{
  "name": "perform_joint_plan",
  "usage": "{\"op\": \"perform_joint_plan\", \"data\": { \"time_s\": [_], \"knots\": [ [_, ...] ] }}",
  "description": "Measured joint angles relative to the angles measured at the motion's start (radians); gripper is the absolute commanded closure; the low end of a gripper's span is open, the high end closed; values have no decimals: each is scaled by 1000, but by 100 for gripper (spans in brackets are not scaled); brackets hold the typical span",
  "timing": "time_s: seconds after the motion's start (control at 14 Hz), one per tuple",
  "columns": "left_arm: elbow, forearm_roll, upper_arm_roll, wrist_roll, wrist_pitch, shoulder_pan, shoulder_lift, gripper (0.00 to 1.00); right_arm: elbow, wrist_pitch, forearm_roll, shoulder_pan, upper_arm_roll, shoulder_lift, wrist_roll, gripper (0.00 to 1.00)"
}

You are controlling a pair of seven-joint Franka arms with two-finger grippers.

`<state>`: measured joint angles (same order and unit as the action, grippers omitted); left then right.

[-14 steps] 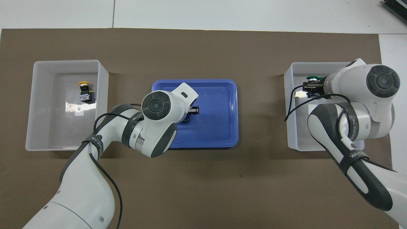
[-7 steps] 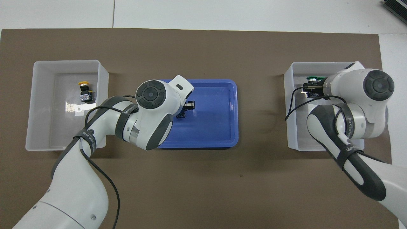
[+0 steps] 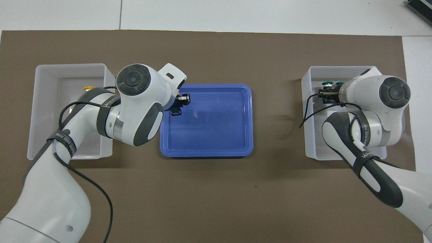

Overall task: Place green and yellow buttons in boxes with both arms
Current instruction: 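Lift the yellow button with the left gripper while the right gripper releases green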

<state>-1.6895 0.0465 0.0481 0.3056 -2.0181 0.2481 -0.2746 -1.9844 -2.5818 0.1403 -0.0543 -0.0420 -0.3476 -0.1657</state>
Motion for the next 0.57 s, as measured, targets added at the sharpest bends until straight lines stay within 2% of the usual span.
{"op": "perform_joint_plan", "data": {
  "time_s": [0.29, 0.57],
  "knots": [
    [52, 0, -2, -188, 97, -127, 6, 100, 9, 33, 0, 1, -1, 50, 1, 0],
    [52, 0, -1, -253, 103, -215, 5, 100, 26, 236, -5, 9, -3, 198, 1, 0]
  ]
}}
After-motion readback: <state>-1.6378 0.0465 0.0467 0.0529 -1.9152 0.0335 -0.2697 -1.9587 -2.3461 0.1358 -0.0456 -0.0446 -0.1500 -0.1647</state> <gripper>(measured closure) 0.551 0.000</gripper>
